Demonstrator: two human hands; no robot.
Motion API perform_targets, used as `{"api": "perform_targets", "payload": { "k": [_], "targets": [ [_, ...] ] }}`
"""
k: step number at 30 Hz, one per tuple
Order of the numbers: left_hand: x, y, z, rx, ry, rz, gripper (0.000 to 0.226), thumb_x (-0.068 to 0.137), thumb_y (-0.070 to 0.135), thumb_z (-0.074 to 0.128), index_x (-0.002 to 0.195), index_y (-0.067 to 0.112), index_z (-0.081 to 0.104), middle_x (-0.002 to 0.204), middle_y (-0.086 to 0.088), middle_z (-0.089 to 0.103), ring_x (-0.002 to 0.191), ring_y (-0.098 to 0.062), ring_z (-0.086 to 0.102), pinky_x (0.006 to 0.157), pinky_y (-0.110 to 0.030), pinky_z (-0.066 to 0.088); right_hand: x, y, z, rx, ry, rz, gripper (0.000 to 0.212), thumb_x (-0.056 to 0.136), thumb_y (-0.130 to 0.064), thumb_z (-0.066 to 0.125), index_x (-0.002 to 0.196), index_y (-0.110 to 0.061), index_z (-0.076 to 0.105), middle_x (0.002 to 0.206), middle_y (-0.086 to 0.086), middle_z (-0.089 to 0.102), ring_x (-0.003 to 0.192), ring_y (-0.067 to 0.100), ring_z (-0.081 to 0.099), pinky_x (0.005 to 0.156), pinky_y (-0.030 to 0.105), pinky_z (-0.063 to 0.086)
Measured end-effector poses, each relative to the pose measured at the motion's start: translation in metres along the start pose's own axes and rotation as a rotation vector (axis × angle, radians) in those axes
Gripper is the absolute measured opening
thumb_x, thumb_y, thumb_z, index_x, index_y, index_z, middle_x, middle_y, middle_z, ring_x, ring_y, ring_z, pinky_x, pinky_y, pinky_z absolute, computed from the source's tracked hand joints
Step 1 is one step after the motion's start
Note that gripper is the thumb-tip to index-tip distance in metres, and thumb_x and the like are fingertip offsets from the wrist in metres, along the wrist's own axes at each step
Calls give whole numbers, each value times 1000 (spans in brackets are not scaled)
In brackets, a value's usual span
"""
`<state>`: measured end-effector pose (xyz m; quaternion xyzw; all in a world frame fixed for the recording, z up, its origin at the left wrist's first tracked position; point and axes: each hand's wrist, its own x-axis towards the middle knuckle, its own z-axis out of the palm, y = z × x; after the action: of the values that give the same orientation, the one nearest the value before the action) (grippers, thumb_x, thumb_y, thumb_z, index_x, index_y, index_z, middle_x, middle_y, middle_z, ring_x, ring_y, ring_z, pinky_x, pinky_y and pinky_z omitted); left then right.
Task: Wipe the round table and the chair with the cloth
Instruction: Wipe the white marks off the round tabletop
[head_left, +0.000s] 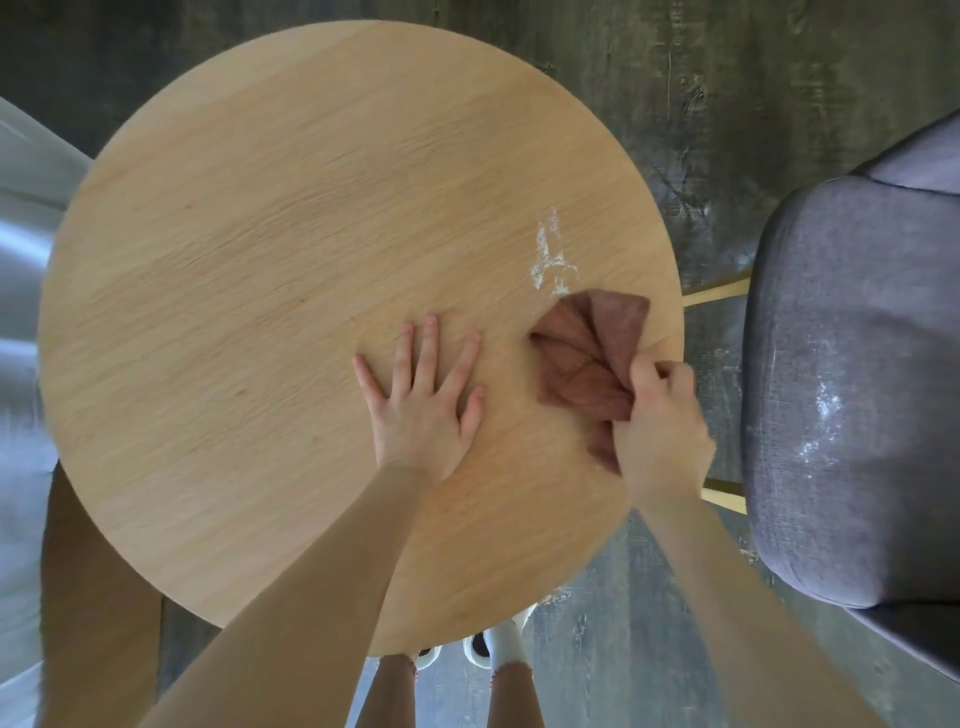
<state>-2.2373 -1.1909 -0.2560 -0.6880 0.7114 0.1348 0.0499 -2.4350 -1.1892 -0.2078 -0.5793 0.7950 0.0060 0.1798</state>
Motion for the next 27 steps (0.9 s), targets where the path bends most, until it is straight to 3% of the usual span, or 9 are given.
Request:
{"api": "perform_targets", "payload": {
  "k": [7,9,13,16,19,22,27],
  "targets": [
    [0,-2,6,-5,-8,17,51,88,57,3,135,48,-14,159,-6,4,145,-28,2,106,-68,-2,28,45,-34,104,255,294,45,71,6,46,111,-14,47,116,19,43,81,45,52,65,44,38],
    [1,-3,6,-1,-24,15,51,88,58,1,134,48,-18,159,-5,1,145,-27,-1,106,-68,-4,22,36,-40,186,302,264,45,65,5,47,104,-15,44,114,16,44,76,41,53,64,45,44],
    [2,-2,2,-9,-56,20,53,87,57,3,137,48,-15,159,-4,-3,145,-26,-4,106,-68,-5,-16,-15,-21,234,182,11,49,59,6,55,103,-14,46,116,14,49,73,38,57,61,38,39],
    [2,-4,2,11,-68,44,56,91,44,21,143,44,-1,159,-6,-7,145,-28,-7,105,-69,-5,-45,-38,4,226,-29,-58,52,65,2,54,112,-19,45,119,7,48,78,37,57,68,42,43],
    [1,-6,2,30,-94,34,86,86,23,39,131,49,-29,158,-5,-14,144,-27,-13,105,-69,-6,-61,-29,18,146,-167,-68,55,69,-1,52,118,-24,41,117,5,45,83,35,54,69,40,41],
    [3,-5,0,-39,-83,17,56,90,50,15,130,51,-24,159,-4,-8,145,-25,-9,106,-68,-5,-61,-1,13,92,-133,-26,50,69,1,53,114,-18,44,118,8,45,82,36,57,63,35,37],
    [4,-3,-1,-50,-120,11,50,87,58,4,129,52,-24,158,-2,-11,145,-23,-13,106,-66,-9,-41,45,-5,35,-18,191,48,71,3,53,116,-11,43,117,18,43,76,44,56,63,41,36]
  ]
}}
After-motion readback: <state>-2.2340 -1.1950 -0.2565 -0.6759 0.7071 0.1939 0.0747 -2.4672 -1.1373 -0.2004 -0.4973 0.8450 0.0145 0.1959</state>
